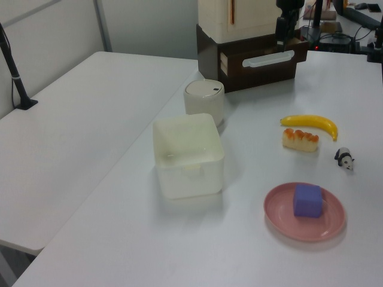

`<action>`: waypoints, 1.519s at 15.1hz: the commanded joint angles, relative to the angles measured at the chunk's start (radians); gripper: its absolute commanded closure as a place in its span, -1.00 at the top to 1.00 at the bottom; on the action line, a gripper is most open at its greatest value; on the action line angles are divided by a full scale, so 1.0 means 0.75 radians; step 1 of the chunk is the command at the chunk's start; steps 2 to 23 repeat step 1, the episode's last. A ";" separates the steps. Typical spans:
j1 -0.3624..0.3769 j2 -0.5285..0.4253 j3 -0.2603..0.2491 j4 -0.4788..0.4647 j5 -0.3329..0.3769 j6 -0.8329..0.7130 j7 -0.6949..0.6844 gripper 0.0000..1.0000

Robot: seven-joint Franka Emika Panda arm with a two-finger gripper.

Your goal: Slide open the drawer

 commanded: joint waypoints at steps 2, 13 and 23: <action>0.002 -0.014 -0.006 -0.002 0.027 -0.055 0.044 1.00; 0.002 -0.014 -0.006 -0.002 0.027 -0.055 0.044 1.00; 0.002 -0.014 -0.006 -0.002 0.027 -0.055 0.044 1.00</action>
